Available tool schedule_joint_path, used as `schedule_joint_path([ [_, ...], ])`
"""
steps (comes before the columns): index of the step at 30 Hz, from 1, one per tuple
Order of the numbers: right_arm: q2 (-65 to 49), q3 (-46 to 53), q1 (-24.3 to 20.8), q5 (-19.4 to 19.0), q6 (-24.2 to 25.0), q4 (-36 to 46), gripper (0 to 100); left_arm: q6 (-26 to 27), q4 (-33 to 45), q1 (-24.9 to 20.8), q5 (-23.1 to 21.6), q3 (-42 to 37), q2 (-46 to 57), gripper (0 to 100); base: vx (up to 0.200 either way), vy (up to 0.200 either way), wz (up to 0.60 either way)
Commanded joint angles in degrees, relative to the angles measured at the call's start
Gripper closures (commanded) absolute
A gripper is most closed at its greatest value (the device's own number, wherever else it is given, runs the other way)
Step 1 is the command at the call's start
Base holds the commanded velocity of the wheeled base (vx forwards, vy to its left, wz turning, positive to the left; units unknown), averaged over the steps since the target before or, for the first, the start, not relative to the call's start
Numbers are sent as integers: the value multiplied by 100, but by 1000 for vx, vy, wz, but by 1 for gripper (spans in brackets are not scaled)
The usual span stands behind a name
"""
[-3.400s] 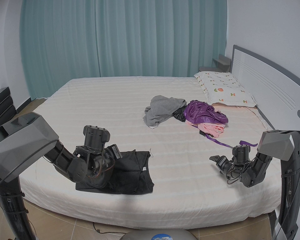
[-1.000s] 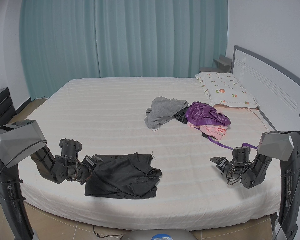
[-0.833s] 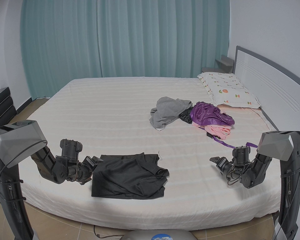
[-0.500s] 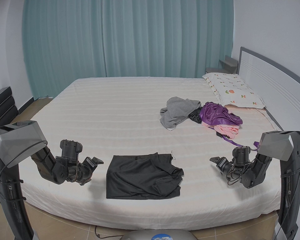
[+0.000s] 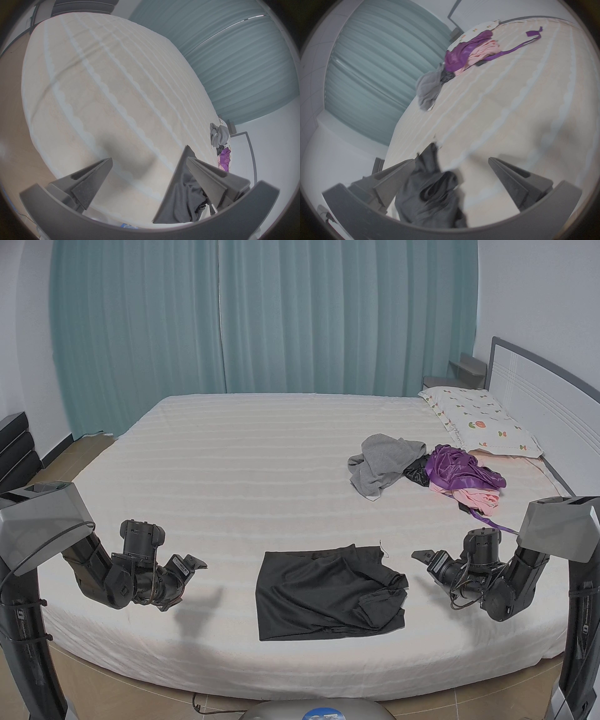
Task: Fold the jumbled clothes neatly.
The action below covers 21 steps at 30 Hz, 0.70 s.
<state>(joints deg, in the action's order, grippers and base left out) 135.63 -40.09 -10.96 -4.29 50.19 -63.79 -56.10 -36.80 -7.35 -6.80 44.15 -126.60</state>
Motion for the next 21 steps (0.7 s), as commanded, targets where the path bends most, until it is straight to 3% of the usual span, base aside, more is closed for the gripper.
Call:
schedule_joint_path([
  [1,-766,573,-846,51,-97,104,0,82,-2,-21,47,-3,-49,0,0,0,0],
  [4,-784,555,-1180,95,-220,517,0,82,-11,-56,206,5,-111,0,0,0,0],
  [7,-766,520,-1462,315,-282,895,0,82,-90,-100,302,-3,-146,0,0,0,0],
  [11,-573,529,-1725,737,-712,1009,0,82,-152,-109,311,-3,-181,0,0,0,0],
  [17,-441,415,-1796,921,-853,1185,0,82,-152,-109,311,5,-181,0,0,0,0],
  [21,-468,160,-1813,939,-1046,1809,0,82,-152,-109,311,23,-181,0,0,0,0],
])
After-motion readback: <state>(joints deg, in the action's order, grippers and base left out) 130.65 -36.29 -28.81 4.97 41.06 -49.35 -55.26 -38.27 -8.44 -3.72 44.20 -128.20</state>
